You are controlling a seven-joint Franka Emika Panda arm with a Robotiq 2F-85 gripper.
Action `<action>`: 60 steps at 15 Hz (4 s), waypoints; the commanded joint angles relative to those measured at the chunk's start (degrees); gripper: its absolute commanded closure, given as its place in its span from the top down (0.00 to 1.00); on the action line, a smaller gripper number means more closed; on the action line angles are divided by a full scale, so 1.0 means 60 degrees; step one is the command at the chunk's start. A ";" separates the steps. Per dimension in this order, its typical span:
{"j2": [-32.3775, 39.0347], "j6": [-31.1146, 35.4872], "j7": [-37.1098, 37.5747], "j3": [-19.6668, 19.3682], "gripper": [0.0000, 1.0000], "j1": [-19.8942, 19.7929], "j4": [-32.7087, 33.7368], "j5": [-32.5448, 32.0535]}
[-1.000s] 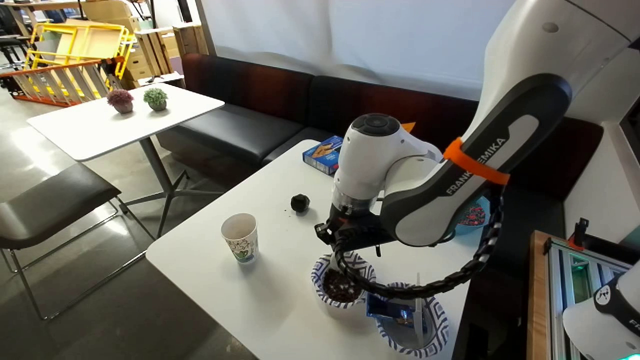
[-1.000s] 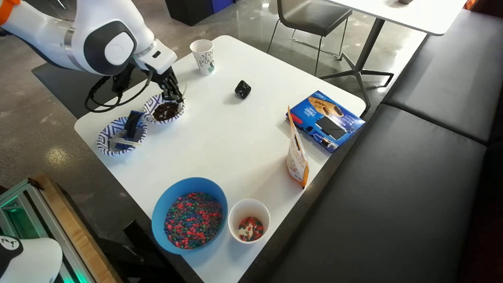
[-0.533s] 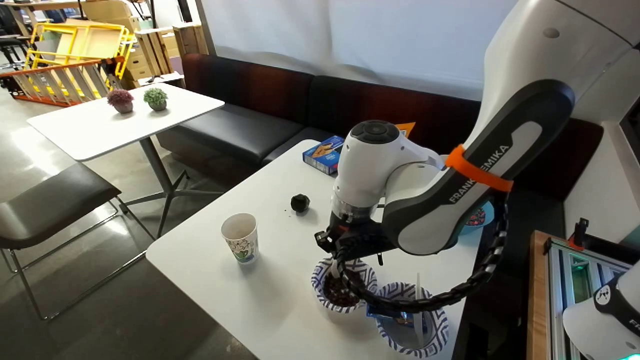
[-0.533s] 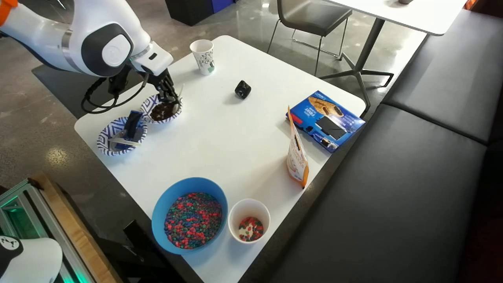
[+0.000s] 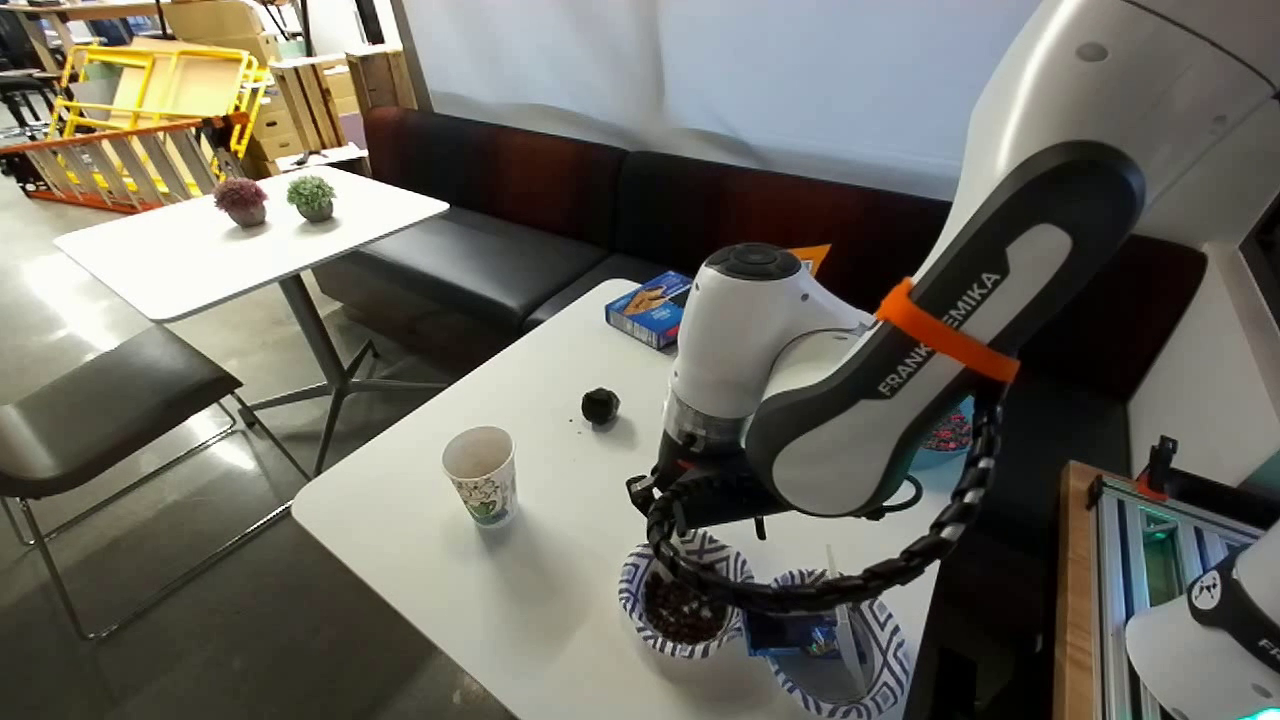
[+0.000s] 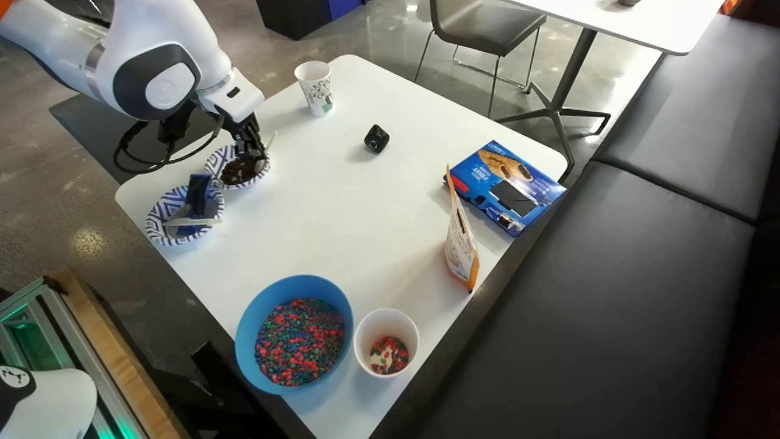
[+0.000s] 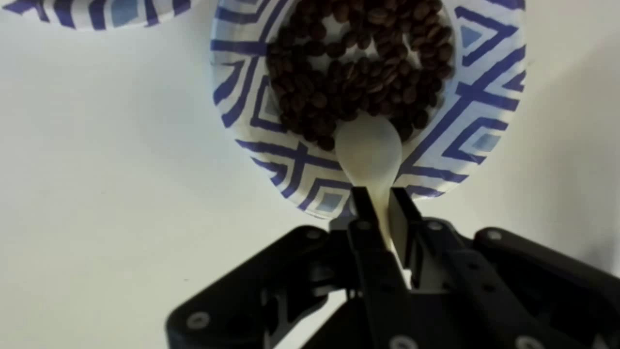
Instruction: Use the spoon to scoop some of the contents in the bowl and put the spoon on the table
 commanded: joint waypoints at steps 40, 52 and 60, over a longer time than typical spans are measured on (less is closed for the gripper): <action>0.0719 -0.4217 -0.5529 0.1103 0.03 -0.1657 0.0916 0.6416; 0.0617 -0.6133 -0.6121 0.0660 0.03 -0.2041 0.1203 0.7509; 0.0527 -0.7814 -0.6056 0.0015 0.03 -0.2444 0.1644 0.7955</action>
